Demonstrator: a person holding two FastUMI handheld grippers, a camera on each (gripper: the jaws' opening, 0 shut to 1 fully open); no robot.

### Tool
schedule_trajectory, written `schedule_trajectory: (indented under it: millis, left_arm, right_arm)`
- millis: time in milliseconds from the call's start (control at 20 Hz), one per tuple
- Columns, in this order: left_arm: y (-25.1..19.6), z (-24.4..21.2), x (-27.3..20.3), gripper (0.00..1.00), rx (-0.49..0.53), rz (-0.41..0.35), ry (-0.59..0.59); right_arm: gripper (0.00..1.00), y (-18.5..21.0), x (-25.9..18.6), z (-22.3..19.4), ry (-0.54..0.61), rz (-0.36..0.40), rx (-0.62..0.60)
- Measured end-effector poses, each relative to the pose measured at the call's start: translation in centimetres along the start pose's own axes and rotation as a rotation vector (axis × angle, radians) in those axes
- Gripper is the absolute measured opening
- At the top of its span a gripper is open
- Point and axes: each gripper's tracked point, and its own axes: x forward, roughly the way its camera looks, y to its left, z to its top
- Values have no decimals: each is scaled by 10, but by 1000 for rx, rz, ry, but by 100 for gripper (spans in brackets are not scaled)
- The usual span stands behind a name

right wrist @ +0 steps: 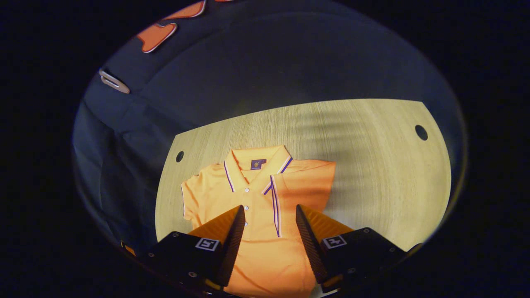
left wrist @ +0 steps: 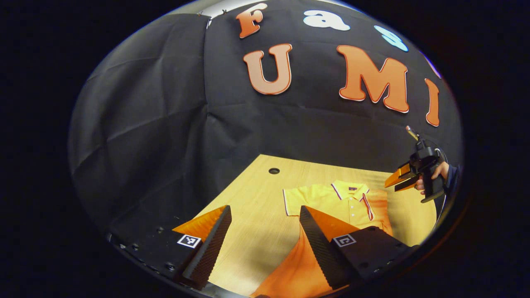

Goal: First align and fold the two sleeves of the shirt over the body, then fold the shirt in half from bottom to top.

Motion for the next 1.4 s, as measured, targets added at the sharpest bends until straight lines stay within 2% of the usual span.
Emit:
schedule_trajectory:
  millis: [50, 150, 250, 350, 500, 700, 1150, 1400]
  left_arm:
    - [-4, -1, 10, 99, 1, -31, 23]
    - [-16, 3, 37, 99, 16, -80, 66]
    - [-21, -2, 72, 100, 46, -96, 145]
    - [-32, -8, 105, 100, 27, -144, 237]
    - [-28, -10, 142, 99, -21, -194, 355]
    - [-33, -14, 188, 99, -29, -233, 475]
    - [-46, -58, 275, 98, 50, -252, 716]
    - [-61, -93, 310, 99, 79, -247, 839]
  right_arm:
    - [83, -3, -10, 3, -30, -10, -13]
    - [92, -8, -36, 10, -91, -29, -21]
    - [95, -8, -58, 14, -149, -39, -9]
    - [97, -10, -83, 16, -218, -59, 5]
    - [98, -20, -118, 18, -312, -123, 7]
    - [99, -28, -152, 8, -384, -200, 18]
    - [99, -38, -209, -32, -485, -312, 86]
    - [99, -29, -225, -51, -515, -334, 104]
